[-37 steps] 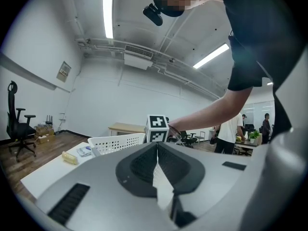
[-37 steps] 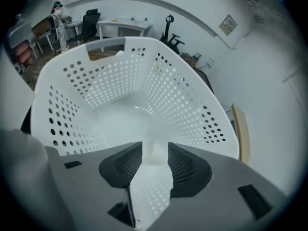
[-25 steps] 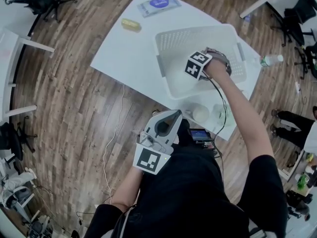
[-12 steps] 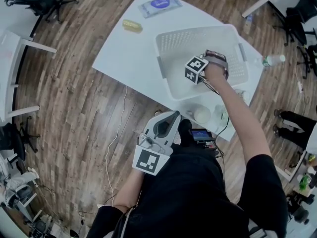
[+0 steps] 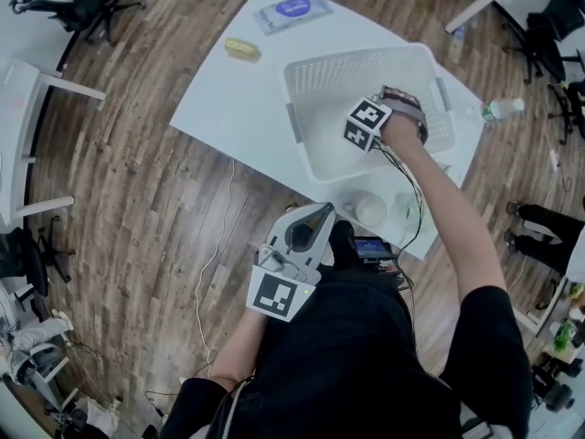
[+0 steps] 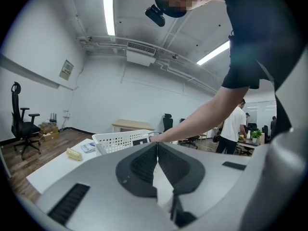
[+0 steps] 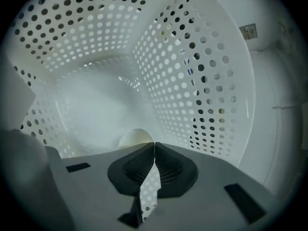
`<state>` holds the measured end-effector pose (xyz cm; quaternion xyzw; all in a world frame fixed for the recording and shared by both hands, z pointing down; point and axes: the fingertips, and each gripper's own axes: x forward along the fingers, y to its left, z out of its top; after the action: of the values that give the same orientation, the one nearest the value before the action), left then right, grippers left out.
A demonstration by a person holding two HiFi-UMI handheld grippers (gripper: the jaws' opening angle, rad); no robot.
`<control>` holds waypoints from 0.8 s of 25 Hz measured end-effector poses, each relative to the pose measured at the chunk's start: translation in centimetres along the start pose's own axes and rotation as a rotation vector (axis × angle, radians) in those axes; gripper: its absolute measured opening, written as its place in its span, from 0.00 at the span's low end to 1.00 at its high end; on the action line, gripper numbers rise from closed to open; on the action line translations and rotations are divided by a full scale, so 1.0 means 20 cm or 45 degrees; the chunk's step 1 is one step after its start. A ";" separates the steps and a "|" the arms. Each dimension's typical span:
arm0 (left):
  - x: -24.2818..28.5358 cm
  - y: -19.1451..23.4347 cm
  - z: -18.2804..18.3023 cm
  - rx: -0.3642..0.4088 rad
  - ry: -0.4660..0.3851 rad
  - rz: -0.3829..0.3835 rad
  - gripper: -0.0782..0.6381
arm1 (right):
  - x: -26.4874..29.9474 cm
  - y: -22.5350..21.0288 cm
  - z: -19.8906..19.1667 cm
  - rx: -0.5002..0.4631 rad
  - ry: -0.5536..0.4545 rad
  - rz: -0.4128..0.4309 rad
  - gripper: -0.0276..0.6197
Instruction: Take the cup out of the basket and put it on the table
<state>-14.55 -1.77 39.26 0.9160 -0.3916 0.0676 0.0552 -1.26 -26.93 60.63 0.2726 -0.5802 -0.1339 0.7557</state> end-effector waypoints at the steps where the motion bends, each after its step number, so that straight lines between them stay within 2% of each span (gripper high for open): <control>1: 0.00 0.00 0.00 0.000 -0.003 0.002 0.12 | -0.02 -0.01 0.01 0.015 -0.026 0.006 0.09; 5: 0.00 -0.01 0.01 0.011 -0.018 0.007 0.12 | -0.13 -0.05 0.02 0.159 -0.158 0.085 0.09; 11: 0.04 -0.06 0.07 0.034 -0.053 0.000 0.12 | -0.37 -0.13 -0.06 0.415 -0.388 0.245 0.09; 14: 0.06 -0.10 0.09 0.046 -0.064 -0.018 0.12 | -0.50 -0.20 -0.13 0.539 -0.487 0.283 0.09; 20: 0.12 -0.21 0.12 -0.007 -0.081 -0.068 0.12 | -0.81 -0.29 -0.34 0.720 -0.690 0.361 0.09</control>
<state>-9.65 -1.05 37.08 0.9276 -0.3688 0.0358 0.0471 1.05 -21.54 43.08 0.3417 -0.8038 0.0693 0.4820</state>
